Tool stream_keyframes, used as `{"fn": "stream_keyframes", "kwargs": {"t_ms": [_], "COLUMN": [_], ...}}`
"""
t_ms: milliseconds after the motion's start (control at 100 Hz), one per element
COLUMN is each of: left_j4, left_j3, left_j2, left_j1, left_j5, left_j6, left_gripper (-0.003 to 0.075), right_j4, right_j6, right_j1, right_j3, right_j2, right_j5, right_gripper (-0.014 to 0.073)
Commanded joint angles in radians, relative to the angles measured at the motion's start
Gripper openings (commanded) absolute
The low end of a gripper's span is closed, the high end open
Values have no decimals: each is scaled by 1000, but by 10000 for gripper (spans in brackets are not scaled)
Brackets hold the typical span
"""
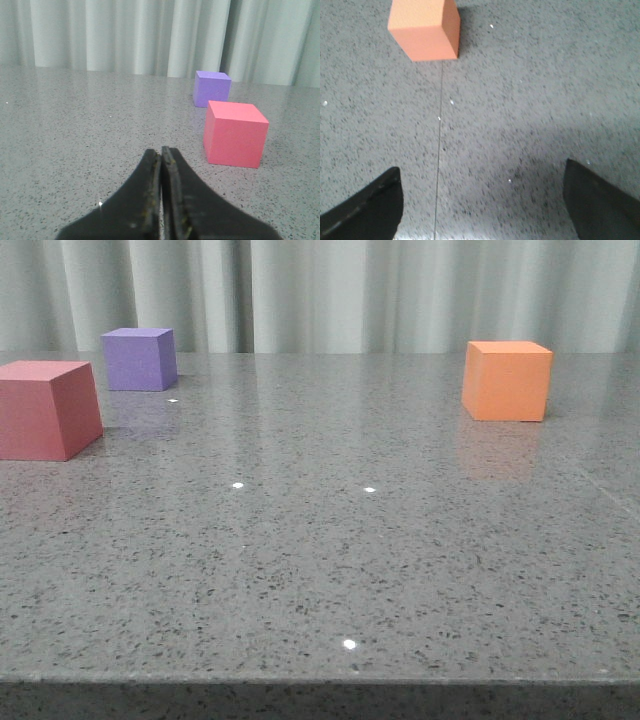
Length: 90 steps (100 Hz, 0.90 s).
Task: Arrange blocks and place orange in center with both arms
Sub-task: 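Lower the right gripper over the orange cube and close on it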
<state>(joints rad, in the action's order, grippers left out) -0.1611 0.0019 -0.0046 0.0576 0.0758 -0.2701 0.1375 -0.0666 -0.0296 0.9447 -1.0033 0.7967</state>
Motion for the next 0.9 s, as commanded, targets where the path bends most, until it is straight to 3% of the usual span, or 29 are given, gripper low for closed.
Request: {"fn": "stream_keyframes", "kwargs": {"t_ms": [0,180,490,890], "left_j4": [1,1,1,1], "left_j3": [43,43,43,43], "left_j2": [-17,-17,-17,-17], "left_j1": [-2,-2,-2,-2], "left_j5": [-84,-84,-84,-84], "left_j6": [-8,-8,-8,-8], "left_gripper": [-19,-19,-19,-19], "right_j4": [20,18,13,-24], "right_j6": [6,6,6,6], "right_j1": [-33,-94,-113,-136], "right_j3": [98,253,511,657], "right_j2": [-64,-244,-525,-728], "right_j5": [-51,-52,-45,-33], "right_gripper": [644,644,644,644]}}
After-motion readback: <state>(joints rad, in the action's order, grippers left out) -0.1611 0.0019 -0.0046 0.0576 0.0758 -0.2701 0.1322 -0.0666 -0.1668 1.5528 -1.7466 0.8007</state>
